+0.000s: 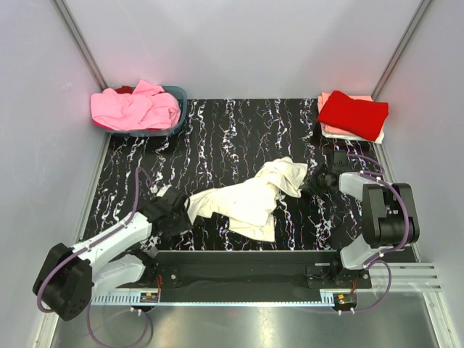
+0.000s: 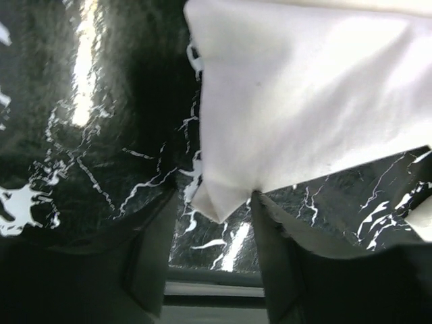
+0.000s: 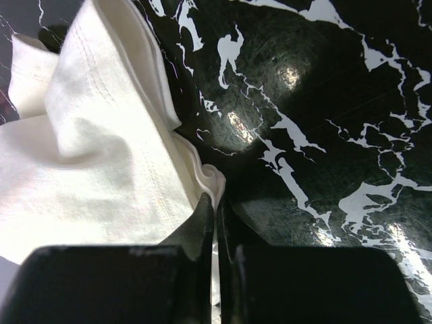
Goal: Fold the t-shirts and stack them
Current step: Flatten the tshirt out
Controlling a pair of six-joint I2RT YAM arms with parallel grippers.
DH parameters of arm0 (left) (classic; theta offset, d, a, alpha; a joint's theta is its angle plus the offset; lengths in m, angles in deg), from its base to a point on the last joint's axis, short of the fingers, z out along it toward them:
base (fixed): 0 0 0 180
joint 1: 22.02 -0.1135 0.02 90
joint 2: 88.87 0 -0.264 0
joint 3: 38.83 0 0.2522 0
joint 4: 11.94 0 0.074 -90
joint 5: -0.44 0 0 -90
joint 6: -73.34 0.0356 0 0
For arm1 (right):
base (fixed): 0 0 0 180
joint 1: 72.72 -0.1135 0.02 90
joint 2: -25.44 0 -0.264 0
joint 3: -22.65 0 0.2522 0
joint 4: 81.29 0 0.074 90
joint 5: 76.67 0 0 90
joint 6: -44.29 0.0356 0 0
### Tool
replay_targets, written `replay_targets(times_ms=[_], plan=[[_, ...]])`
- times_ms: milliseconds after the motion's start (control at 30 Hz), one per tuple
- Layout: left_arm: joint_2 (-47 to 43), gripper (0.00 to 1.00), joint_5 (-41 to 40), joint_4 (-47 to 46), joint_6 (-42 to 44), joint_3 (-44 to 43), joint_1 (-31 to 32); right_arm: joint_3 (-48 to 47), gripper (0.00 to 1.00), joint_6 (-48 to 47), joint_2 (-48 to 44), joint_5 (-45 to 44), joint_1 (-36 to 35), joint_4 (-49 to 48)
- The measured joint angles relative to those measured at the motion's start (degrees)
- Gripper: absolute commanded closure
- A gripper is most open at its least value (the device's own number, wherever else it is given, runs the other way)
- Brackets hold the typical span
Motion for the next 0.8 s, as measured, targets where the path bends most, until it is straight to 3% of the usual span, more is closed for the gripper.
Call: replay_targets(times_ms=[67,167,200,267,500,600,700,800], plan=[[0.8,0.55,-0.2,-1.1,0.3,0.0,0.3,0.0,1.00,-0.1,0.0,0.1,0.0,0.0],[2.4,0.69,-0.3,-2.8,0.7,-0.5,0.5,0.0,1.00,-0.2,0.0,0.2,0.0,-0.1],[3.0,0.82,-0.3,-3.4,0.9,-0.6,0.5,0.0,1.00,-0.2,0.0,0.2,0.0,-0.1],[4.7,0.98,-0.2,-4.6,1.0,-1.0,0.5,0.0,1.00,-0.2,0.0,0.2,0.0,-0.1],[6.0,1.00,-0.1,-6.0,2.3,-2.1,0.8,0.1,1.00,-0.2,0.0,0.3,0.1,-0.1],[3.3,1.00,-0.7,-1.6,2.6,-4.1,0.8,0.1,1.00,-0.5,0.0,1.1,0.3,0.0],[-1.7,1.00,-2.3,6.3,3.6,-13.2,0.9,0.1,1.00,-1.3,-1.8,1.7,0.5,2.1],[-4.6,1.00,-5.6,12.0,5.7,-29.0,0.9,-1.1,1.00,-2.4,-10.3,1.0,0.5,9.9]])
